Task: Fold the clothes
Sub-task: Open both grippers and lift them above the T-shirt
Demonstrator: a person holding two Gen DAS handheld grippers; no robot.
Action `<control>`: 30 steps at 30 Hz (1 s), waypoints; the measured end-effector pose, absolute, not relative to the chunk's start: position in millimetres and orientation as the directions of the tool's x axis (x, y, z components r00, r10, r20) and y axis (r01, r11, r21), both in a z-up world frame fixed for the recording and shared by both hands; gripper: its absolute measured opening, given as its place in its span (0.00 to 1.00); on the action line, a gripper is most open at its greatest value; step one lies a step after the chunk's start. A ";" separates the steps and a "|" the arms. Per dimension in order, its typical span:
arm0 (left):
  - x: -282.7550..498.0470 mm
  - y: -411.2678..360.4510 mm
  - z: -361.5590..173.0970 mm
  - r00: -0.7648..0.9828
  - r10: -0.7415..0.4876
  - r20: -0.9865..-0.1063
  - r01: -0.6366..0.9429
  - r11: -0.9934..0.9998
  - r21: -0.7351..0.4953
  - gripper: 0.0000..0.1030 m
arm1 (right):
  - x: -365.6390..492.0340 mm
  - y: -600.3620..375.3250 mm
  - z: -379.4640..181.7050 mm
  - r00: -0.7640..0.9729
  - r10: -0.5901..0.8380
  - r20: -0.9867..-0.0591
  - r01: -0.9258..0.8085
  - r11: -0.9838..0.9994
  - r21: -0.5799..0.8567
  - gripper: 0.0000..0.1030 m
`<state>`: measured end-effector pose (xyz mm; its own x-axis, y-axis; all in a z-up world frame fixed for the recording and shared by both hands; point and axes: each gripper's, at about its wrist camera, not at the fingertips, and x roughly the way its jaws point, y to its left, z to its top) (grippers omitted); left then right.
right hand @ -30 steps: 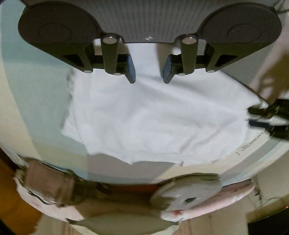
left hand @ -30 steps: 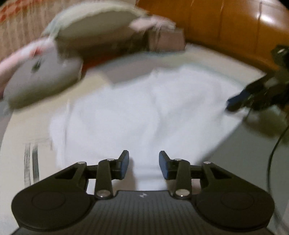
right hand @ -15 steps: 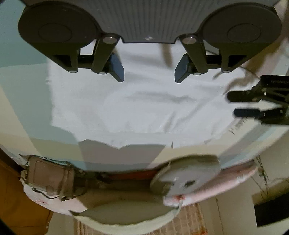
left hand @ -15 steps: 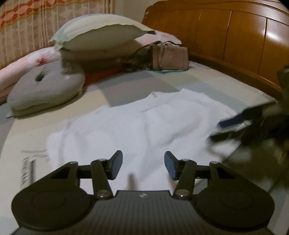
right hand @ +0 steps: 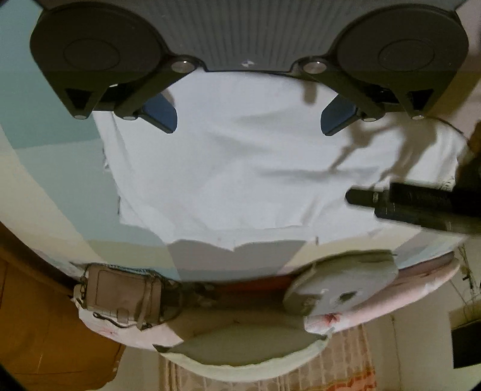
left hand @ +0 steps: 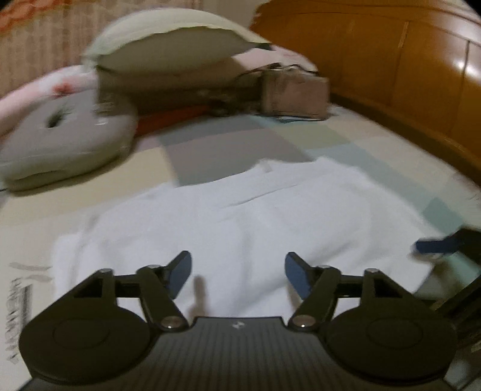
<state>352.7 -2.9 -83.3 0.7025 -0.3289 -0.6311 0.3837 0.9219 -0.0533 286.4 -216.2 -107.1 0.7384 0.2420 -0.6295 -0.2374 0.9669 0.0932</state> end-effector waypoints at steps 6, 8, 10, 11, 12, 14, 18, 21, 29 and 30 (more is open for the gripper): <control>400.2 -27.9 -108.9 0.660 -0.315 -0.682 0.350 0.932 -0.092 0.70 | 284.8 -219.9 -114.5 0.718 0.251 -0.649 -0.269 0.960 0.075 1.00; 413.6 -29.3 -114.8 0.679 -0.256 -0.688 0.296 0.953 -0.062 0.70 | 285.1 -219.1 -115.0 0.711 0.254 -0.656 -0.283 0.957 0.064 1.00; 420.8 -30.8 -109.9 0.687 -0.223 -0.691 0.261 0.964 -0.051 0.69 | 284.0 -218.2 -115.5 0.706 0.253 -0.662 -0.300 0.953 0.044 1.00; 421.7 -31.6 -105.3 0.688 -0.223 -0.690 0.255 0.965 -0.057 0.68 | 283.9 -217.8 -115.4 0.705 0.251 -0.663 -0.303 0.952 0.039 1.00; 420.0 -33.7 -99.8 0.692 -0.233 -0.684 0.260 0.963 -0.066 0.68 | 283.9 -217.4 -115.3 0.704 0.249 -0.666 -0.301 0.953 0.037 1.00; 411.6 -41.9 -90.0 0.684 -0.292 -0.668 0.313 0.945 -0.093 0.69 | 283.5 -217.0 -114.6 0.699 0.245 -0.671 -0.301 0.953 0.035 1.00; 404.4 -61.7 -88.4 0.632 -0.379 -0.676 0.409 0.904 -0.125 0.71 | 281.5 -216.8 -115.1 0.694 0.244 -0.678 -0.305 0.952 0.030 1.00; 419.7 -67.0 -106.5 0.619 -0.314 -0.720 0.366 0.926 -0.090 0.71 | 280.3 -215.1 -116.4 0.694 0.236 -0.680 -0.312 0.950 0.011 1.00; 405.4 -66.3 -79.4 0.650 -0.276 -0.708 0.344 0.938 -0.049 0.71 | 279.2 -221.2 -112.9 0.688 0.265 -0.676 -0.328 0.944 0.037 1.00; 398.0 -64.4 -73.0 0.654 -0.273 -0.705 0.352 0.935 -0.036 0.71 | 280.0 -224.3 -110.8 0.683 0.280 -0.675 -0.330 0.942 0.057 1.00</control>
